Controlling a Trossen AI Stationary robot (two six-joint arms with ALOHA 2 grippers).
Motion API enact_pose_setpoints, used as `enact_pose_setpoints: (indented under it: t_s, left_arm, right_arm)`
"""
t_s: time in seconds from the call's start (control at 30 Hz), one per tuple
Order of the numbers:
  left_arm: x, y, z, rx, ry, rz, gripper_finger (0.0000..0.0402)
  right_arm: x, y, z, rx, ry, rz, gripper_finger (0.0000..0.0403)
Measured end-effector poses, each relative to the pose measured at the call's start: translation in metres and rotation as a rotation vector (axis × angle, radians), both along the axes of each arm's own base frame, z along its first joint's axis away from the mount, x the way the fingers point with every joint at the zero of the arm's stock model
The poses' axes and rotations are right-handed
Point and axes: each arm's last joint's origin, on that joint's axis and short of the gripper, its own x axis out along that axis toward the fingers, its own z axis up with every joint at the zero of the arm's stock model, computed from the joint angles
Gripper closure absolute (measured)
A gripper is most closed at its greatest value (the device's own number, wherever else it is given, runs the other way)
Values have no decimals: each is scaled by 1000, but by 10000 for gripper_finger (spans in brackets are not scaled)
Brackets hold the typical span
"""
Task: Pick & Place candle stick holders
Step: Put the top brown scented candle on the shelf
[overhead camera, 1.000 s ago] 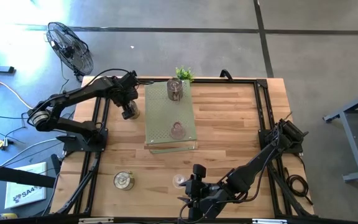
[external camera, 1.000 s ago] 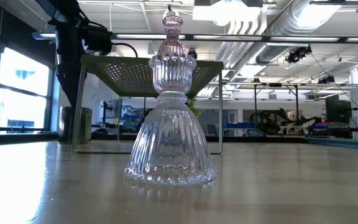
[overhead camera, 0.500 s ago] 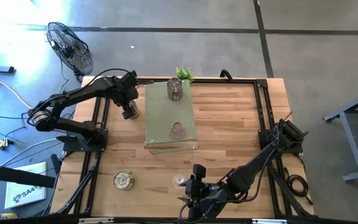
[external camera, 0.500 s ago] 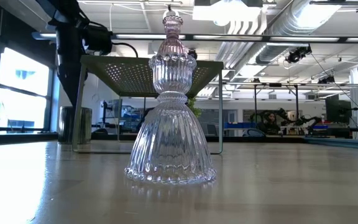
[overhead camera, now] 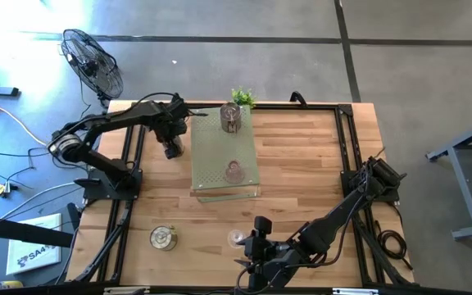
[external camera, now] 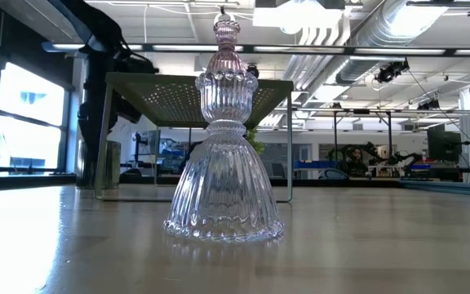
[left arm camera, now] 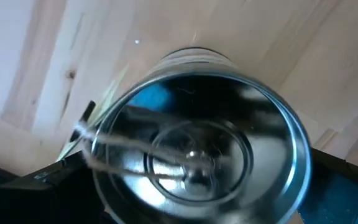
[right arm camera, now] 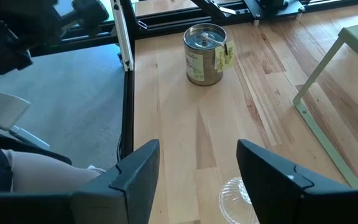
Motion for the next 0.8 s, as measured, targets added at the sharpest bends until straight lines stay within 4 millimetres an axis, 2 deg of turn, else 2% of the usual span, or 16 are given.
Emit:
enact_pose_setpoints:
  t_s: [0.13,0.8]
  left_arm:
    - [3,3,-5,-10,-1,0,2]
    - [6,4,-5,-7,-33,0,2]
  right_arm:
    - [0,0,0,0,0,0,194]
    - [0,0,0,5,0,-5,194]
